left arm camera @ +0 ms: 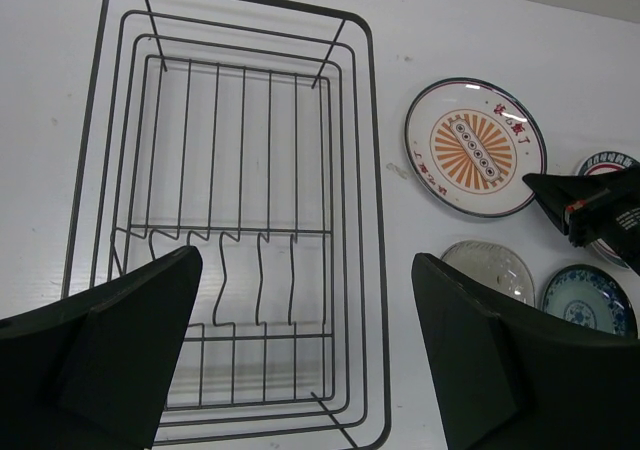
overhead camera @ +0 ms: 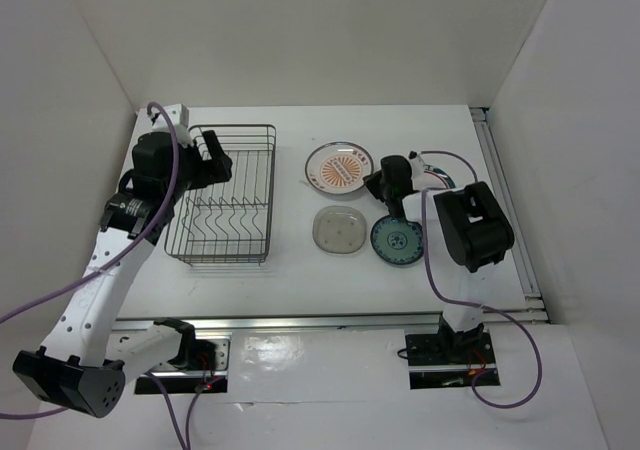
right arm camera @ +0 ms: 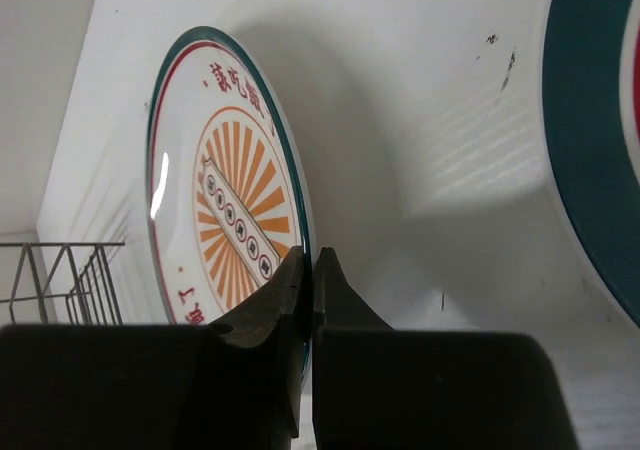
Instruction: Load the plates into the dish rack
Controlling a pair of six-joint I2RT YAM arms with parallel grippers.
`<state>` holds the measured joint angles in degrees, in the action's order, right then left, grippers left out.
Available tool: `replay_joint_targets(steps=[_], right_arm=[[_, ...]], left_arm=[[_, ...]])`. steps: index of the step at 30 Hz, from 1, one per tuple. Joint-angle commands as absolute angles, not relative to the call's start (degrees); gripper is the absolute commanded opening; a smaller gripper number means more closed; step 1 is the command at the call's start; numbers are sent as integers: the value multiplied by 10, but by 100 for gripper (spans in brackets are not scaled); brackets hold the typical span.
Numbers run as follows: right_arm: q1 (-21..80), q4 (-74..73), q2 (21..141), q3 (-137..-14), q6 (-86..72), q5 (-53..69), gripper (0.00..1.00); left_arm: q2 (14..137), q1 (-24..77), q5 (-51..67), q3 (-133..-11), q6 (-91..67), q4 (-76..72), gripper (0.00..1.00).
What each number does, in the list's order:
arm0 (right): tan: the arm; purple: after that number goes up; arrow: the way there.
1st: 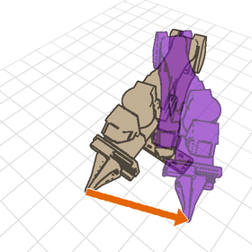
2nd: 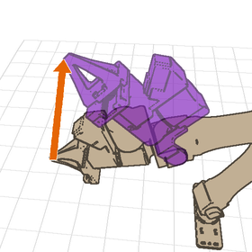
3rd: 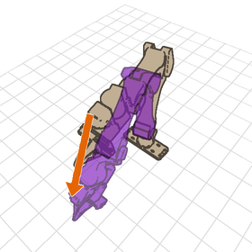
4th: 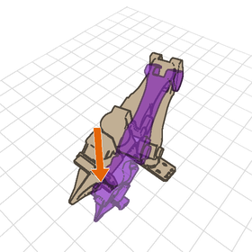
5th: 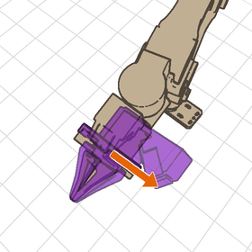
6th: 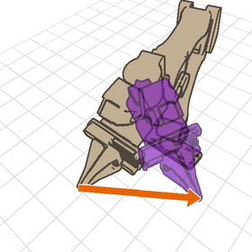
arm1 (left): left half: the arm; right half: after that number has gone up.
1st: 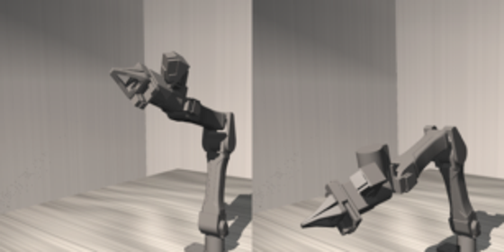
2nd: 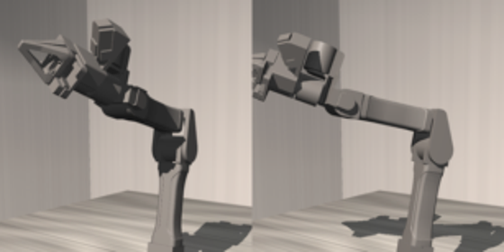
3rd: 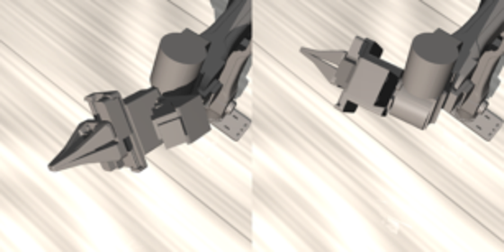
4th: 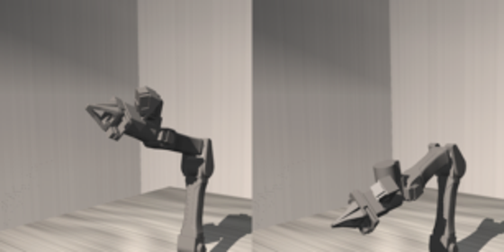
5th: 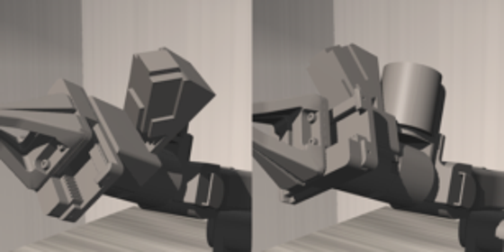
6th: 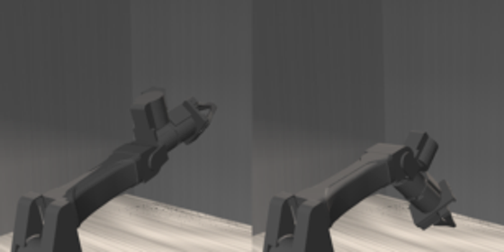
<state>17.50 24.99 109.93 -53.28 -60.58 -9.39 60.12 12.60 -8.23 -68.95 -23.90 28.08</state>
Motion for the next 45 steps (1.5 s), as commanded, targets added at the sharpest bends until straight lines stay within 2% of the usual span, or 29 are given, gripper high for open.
replay_joint_targets(steps=[1,6,9,13,17,23,28,30,31,32,33,34,36,37,38,39,41,44,45], right_arm=[[185,321,1024,-503,-589,-132,0],[203,514,923,-419,-517,-116,0],[208,551,861,-386,-458,-59,0],[208,604,811,-361,-377,97,0],[214,642,776,-342,-377,244,0],[239,609,754,-359,-363,272,0],[250,647,759,-366,-390,287,0],[250,674,765,-366,-402,299,0],[250,679,770,-366,-407,299,0],[250,679,770,-366,-407,299,0],[255,679,770,-366,-407,299,0],[255,679,770,-366,-407,288,0],[255,679,770,-359,-407,281,0],[255,679,770,-359,-407,281,3],[255,679,770,-359,-407,281,46],[255,679,770,-359,-407,281,96],[255,651,770,-359,-397,275,100],[255,574,745,-370,-355,258,100],[255,556,739,-370,-345,251,100]], left_arm=[[609,127,-46,-683,-228,240,100],[614,127,20,-672,-228,225,100],[620,127,71,-672,-222,210,100],[632,127,112,-667,-222,189,100],[657,122,153,-667,-222,184,100],[665,122,231,-667,-222,159,100],[677,122,261,-661,-217,159,100],[684,122,268,-661,-217,159,89],[691,122,268,-661,-217,159,59],[691,122,268,-661,-217,159,36],[691,122,268,-666,-217,159,14],[696,122,262,-666,-217,165,0],[696,122,256,-672,-217,165,0],[696,122,249,-672,-217,170,0],[690,122,232,-678,-217,177,0],[690,122,216,-678,-211,184,0],[665,122,162,-706,-206,209,0],[617,122,-14,-739,-193,253,0],[603,122,-118,-739,-192,253,0]])
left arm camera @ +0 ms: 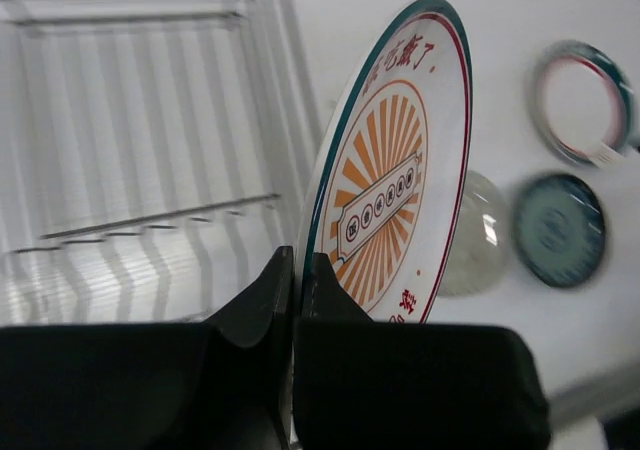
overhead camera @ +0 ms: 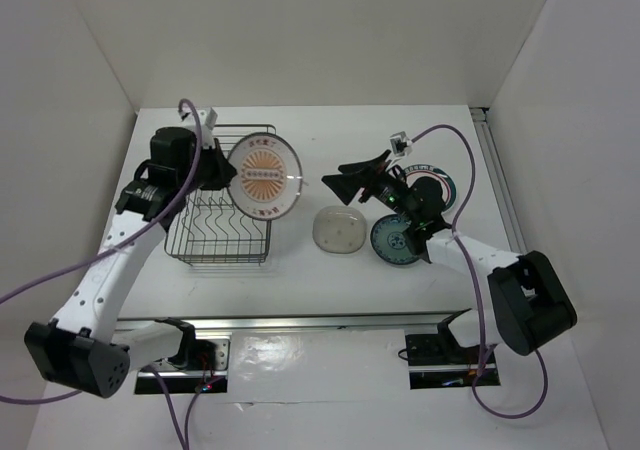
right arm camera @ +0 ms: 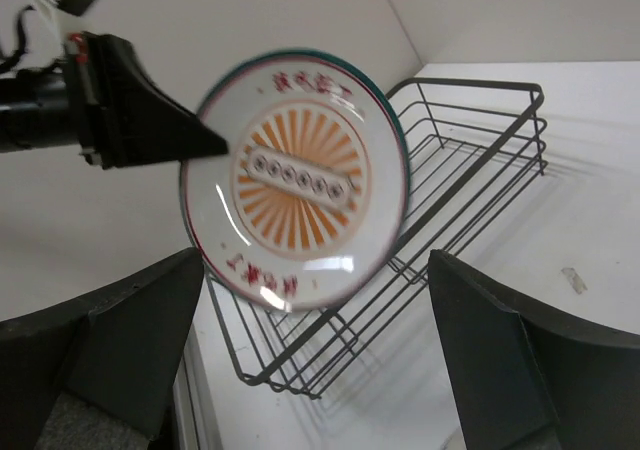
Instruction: Load the plates into the dish rack
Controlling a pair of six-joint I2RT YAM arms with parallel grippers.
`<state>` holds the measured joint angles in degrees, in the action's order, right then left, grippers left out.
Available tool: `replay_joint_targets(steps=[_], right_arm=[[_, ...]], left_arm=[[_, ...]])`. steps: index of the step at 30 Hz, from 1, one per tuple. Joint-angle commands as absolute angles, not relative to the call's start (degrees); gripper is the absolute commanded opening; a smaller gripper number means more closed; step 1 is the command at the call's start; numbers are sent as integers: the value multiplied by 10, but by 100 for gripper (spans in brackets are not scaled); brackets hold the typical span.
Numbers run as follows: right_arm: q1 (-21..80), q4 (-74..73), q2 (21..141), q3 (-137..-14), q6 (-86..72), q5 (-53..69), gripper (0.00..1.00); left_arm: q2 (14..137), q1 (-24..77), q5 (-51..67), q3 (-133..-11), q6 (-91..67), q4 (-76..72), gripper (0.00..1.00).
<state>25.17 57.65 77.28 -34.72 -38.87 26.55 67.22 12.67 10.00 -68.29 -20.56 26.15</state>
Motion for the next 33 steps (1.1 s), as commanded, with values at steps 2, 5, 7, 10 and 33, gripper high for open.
replay_joint_targets(steps=[2,5,7,10,33], right_arm=[[255,515,727,-362,-321,243,100],[255,478,704,-351,-306,243,100],[255,462,698,-345,-294,249,100],[250,434,691,-339,-284,254,100],[208,446,652,-317,-314,309,100]], left_arm=[[567,122,-207,-733,-176,248,0],[561,122,-330,-741,-148,262,0],[561,122,-380,-741,-127,262,0],[549,122,-431,-736,-87,262,0],[501,168,-455,-510,67,85,0]])
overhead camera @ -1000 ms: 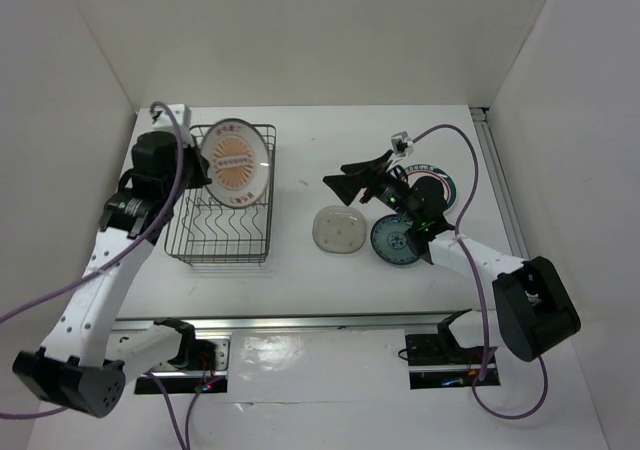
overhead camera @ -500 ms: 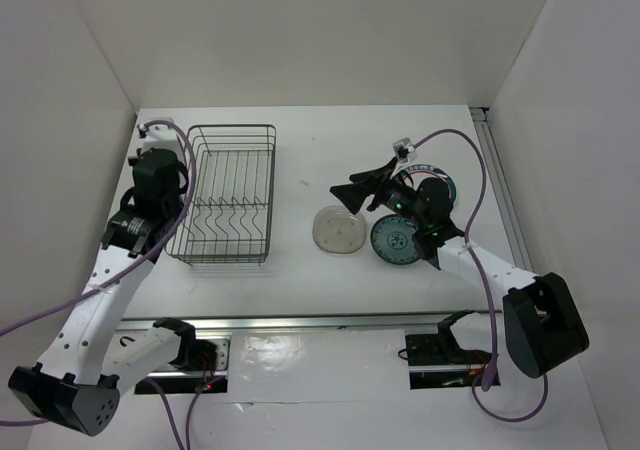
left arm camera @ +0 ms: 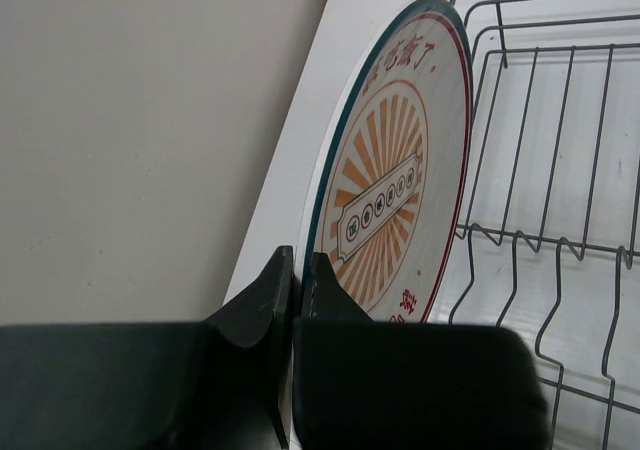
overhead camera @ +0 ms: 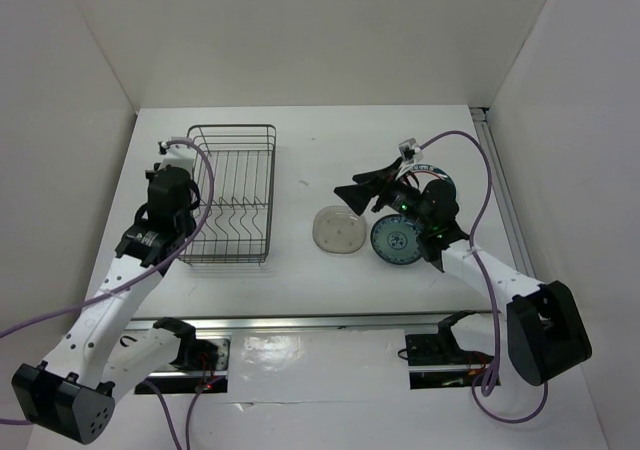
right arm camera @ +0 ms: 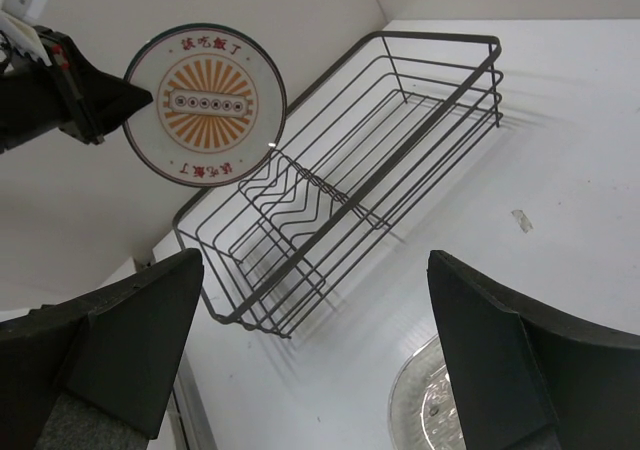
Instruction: Load the plates into the dish rack
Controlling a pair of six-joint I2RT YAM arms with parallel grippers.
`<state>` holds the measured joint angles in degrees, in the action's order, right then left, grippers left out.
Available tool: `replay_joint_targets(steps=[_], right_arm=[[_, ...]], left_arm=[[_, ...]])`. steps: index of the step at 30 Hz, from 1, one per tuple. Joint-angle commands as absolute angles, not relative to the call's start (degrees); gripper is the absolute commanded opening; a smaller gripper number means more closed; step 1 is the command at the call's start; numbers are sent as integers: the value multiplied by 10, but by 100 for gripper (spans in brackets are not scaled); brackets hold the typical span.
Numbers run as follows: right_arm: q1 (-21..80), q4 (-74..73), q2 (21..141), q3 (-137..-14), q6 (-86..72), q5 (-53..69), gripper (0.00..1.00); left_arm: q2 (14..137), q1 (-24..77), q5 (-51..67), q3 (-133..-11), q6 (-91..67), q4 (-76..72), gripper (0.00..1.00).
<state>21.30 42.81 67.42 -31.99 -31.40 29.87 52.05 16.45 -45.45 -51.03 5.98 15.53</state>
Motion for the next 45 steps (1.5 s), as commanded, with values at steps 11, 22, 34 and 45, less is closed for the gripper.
replay_joint_targets(steps=[11,22,34,45], right_arm=[[208,433,635,-323,-314,309,100],[203,379,640,-330,-296,253,100],[74,159,505,-291,-333,10,100],[-116,127,514,-176,-454,37,98]], left_arm=[[552,173,-455,-516,13,110,0],[575,173,-455,-516,-41,142,25],[569,173,-417,-568,-119,192,93],[553,137,-49,-610,-189,210,100]])
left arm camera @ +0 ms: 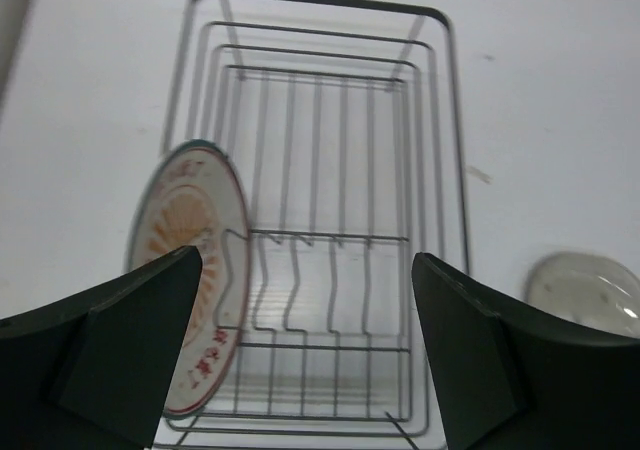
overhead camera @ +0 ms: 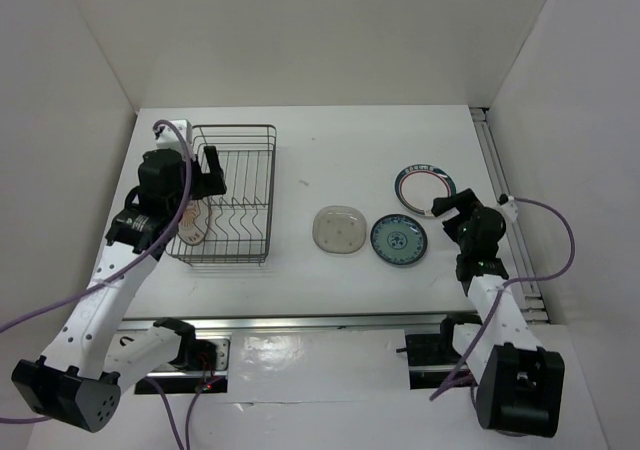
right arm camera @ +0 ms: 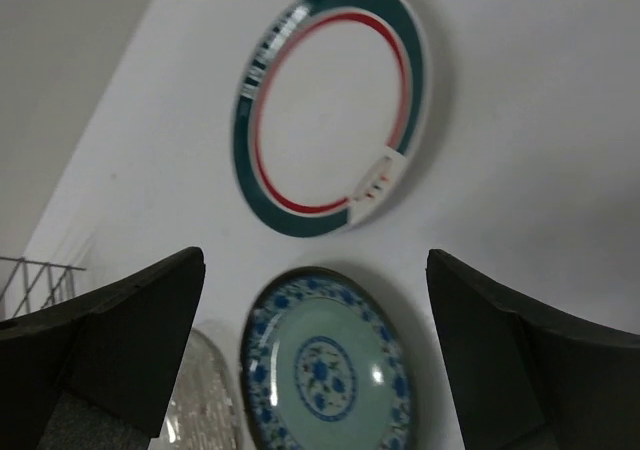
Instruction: Load the plates into the dish rack
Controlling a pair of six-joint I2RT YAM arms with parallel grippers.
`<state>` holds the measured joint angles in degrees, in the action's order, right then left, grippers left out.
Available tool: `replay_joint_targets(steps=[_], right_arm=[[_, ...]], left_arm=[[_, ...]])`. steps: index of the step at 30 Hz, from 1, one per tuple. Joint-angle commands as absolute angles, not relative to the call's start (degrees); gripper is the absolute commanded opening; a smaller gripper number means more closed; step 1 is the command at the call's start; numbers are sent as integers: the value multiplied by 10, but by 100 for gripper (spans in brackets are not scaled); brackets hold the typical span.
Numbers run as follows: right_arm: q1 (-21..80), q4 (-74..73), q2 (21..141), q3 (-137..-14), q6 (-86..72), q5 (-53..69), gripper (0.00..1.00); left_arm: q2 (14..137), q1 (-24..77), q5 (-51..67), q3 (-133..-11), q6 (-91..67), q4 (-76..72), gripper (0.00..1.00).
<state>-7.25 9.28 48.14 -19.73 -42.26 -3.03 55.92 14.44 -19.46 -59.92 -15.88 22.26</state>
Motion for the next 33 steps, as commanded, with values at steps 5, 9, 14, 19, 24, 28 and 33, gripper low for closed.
replay_joint_targets(steps=[5,9,14,19,24,28,33], right_arm=[[-159,246,626,-148,-481,93,93],[-159,320,717,-159,-481,92,92],[-159,385,837,-177,-475,100,89],[-153,431,910,-199,-483,82,83],[-138,365,931,-252,-497,37,70],[-138,316,950,-273,-528,31,43],[-138,279,955,-298,-543,2,0]], left_arm=[[558,132,28,-605,-201,196,100],[564,132,46,-605,-201,191,100],[564,132,74,-605,-201,191,100],[559,132,80,-605,-201,185,100],[564,132,85,-605,-201,185,100],[558,132,74,-605,-201,185,100],[563,132,74,-605,-201,185,100]])
